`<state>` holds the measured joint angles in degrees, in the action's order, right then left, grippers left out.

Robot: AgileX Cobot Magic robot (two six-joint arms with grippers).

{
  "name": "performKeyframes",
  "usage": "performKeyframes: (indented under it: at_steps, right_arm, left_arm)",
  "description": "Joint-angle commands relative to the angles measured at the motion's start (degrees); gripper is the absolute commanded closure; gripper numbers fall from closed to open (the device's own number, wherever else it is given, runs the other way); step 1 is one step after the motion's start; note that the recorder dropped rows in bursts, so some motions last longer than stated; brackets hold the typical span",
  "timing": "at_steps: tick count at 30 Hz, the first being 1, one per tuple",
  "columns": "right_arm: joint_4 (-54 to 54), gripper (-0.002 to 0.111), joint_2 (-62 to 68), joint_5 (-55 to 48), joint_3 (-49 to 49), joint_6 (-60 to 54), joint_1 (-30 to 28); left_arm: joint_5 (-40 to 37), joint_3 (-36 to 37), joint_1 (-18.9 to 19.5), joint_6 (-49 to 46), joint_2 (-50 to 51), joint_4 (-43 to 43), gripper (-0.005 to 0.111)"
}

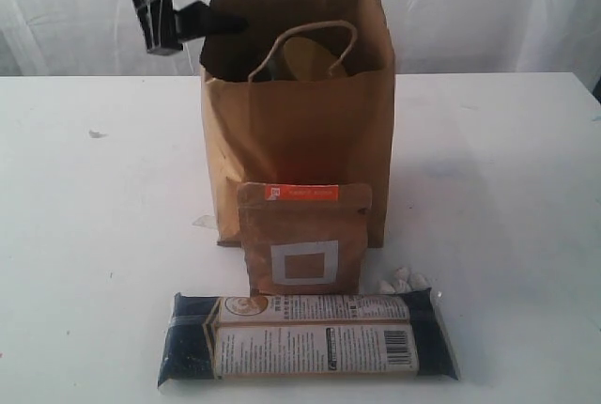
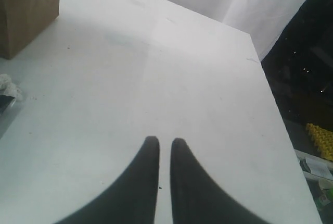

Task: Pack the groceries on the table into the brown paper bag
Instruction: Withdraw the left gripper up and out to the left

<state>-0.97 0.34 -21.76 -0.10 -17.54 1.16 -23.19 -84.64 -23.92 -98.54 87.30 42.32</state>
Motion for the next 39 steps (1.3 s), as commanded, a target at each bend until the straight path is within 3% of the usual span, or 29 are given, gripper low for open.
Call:
performKeyframes:
  at_steps: [1,14,16,20,26,32,35,39]
  right_arm:
    - [0.2,0.1,-0.3,0.4,0.1,0.1,0.2]
    - [0.2,0.1,-0.3,0.4,0.1,0.1,0.2]
    - [0.2,0.1,-0.3,0.4,0.1,0.1,0.2]
    - [0.2,0.1,-0.3,0.4,0.1,0.1,0.2]
    - [0.3,0.1,-0.3,0.4,0.1,0.1,0.2]
    - [0.6,0.1,-0.3,0.4,0.1,0.1,0.2]
    - [0.6,0.1,-0.3,0.4,0.1,0.1,0.2]
    - [0.6,0.1,-0.3,0.4,0.1,0.1,0.2]
  left_arm:
    - [2.1,-0.1,-0.2,-0.1,-3.9,2.6,0.002]
    - [4.6,-0.1,-0.2,12.3,-13.3,2.3,0.004]
    - [5.7,-0.1,-0.1,16.5,-14.0,-0.8,0.012]
    - [3.7,-0.1,-0.1,27.4,-14.3,-7.9,0.046]
    - [-12.9,-0.1,-0.1,42.3,-14.2,-18.6,0.105]
    - [-30.2,-0.1,-0.1,62.8,-13.7,-37.4,0.107]
    - [-32.9,-0.1,-0.1,63.4,-13.7,-37.3,0.107]
    - [-36.0,-0.1,-0.2,61.4,-13.7,-27.9,0.107]
